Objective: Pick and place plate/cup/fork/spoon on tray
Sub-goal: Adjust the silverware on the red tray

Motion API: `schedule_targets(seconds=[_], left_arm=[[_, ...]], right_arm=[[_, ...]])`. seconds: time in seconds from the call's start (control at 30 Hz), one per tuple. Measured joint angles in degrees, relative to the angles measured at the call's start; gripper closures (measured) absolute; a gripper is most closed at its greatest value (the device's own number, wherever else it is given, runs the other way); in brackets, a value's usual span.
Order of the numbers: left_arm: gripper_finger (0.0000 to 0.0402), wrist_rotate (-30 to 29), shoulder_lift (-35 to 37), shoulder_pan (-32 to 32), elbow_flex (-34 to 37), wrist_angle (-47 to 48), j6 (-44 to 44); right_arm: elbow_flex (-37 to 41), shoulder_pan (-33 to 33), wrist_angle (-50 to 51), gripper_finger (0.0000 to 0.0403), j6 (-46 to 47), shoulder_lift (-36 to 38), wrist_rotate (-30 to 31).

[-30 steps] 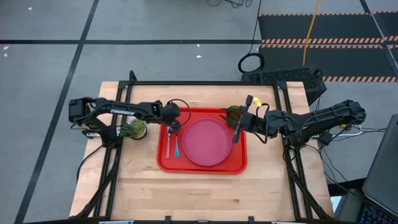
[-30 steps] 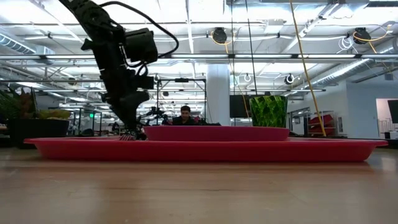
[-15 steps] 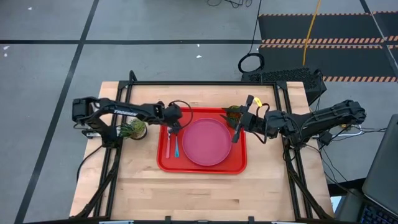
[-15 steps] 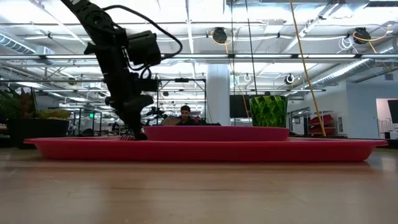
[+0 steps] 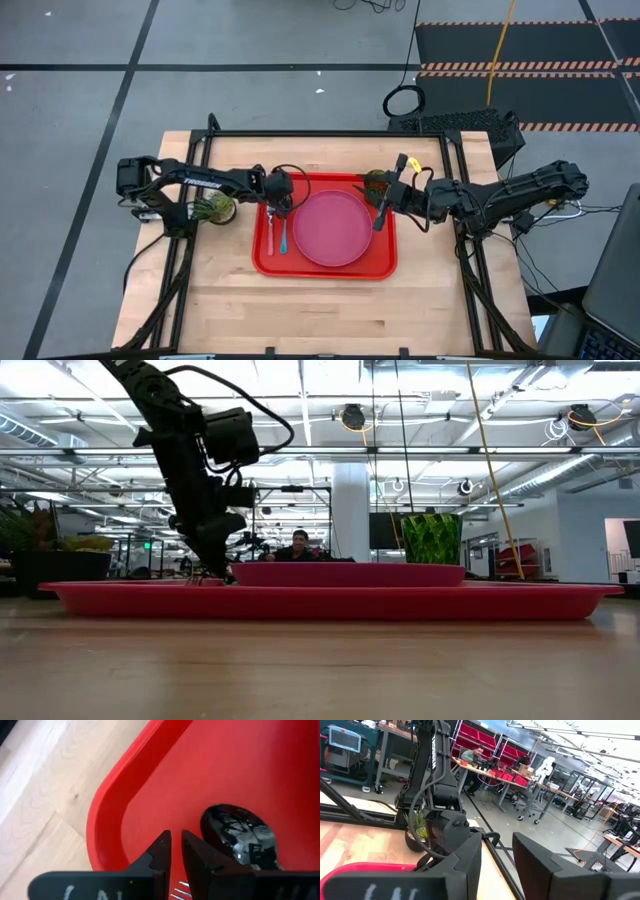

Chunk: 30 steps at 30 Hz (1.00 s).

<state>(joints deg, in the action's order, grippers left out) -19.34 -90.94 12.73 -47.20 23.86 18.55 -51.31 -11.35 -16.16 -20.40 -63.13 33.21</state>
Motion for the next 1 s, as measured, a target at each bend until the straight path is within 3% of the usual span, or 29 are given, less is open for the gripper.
schedule_targets(seconds=[0.43, 0.63, 1.0], left_arm=[[0.0353, -3.0, 0.0, 1.3, 0.0, -6.5, -7.4], [0.0353, 1.8, 0.0, 1.6, 0.0, -8.4, -16.0], [0.0353, 4.7, 0.0, 1.7, 0.0, -6.3, -16.8]], right_arm=[[0.0, 0.0, -0.1, 0.0298, 0.0, 0.0, 0.0], [0.0, 0.0, -0.1, 0.0298, 0.0, 0.0, 0.0], [0.0, 0.0, -0.1, 0.0298, -0.3, 0.0, 0.0]])
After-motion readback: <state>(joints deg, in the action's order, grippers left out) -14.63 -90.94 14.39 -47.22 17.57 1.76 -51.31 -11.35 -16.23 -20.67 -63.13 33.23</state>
